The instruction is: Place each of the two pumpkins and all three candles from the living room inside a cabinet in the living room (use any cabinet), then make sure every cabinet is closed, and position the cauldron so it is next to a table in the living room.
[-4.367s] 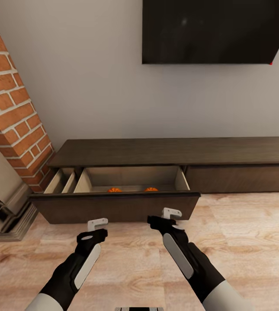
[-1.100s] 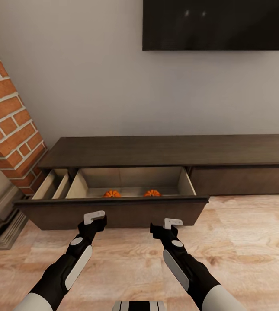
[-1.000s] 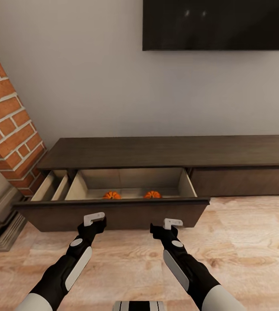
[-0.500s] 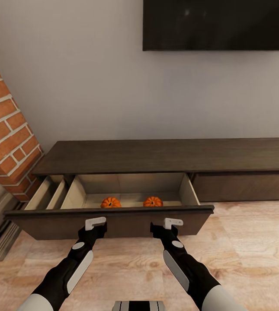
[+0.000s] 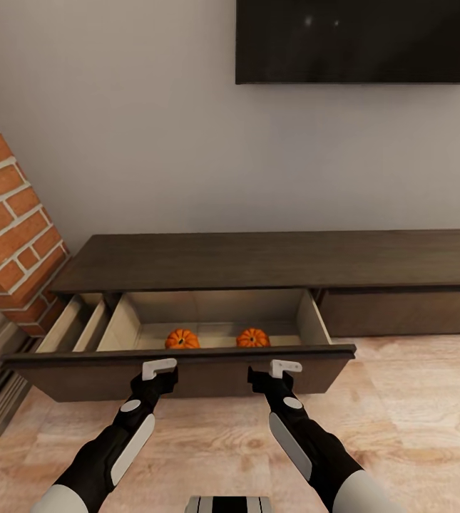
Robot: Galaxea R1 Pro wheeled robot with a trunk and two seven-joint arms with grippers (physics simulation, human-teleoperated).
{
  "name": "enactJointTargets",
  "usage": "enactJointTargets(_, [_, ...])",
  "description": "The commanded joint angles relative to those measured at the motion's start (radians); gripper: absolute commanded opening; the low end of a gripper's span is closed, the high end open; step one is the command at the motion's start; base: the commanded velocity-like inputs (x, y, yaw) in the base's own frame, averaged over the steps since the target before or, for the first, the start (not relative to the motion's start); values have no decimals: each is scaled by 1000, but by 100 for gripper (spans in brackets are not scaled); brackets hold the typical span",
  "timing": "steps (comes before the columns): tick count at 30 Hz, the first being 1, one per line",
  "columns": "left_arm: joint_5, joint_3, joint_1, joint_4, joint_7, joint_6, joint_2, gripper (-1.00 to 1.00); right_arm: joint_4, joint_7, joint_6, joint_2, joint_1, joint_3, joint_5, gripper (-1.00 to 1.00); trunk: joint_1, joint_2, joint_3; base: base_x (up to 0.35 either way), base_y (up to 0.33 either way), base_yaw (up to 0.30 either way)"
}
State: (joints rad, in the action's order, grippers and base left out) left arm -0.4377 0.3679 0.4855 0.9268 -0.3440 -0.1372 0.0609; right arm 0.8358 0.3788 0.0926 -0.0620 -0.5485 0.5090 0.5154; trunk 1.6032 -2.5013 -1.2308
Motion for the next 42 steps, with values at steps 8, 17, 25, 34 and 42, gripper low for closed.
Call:
enactJointTargets(8, [-6,5,1,3,-9,-4,2,100,2,8,-1,1,-1,3,5,100,0,0,-1,94,0,0])
enactJointTargets(17, [-6,5,1,3,-9,-4,2,100,2,9,-4,1,-1,3,5,100,0,0,-1,116,0,0])
enactJointTargets(25, [-6,5,1,3,-9,-4,2,100,2,9,-4,1,-1,3,5,100,0,0,-1,303,0,0])
enactJointTargets(34, [-6,6,1,3,-9,-3,2,100,2,9,-4,0,-1,3,5,100,0,0,-1,276,0,0])
enactJointTargets(42, [-6,6,1,6,-9,-3,2,100,1,9,-4,0,-1,2,6,100,0,0,-1,39,0,0])
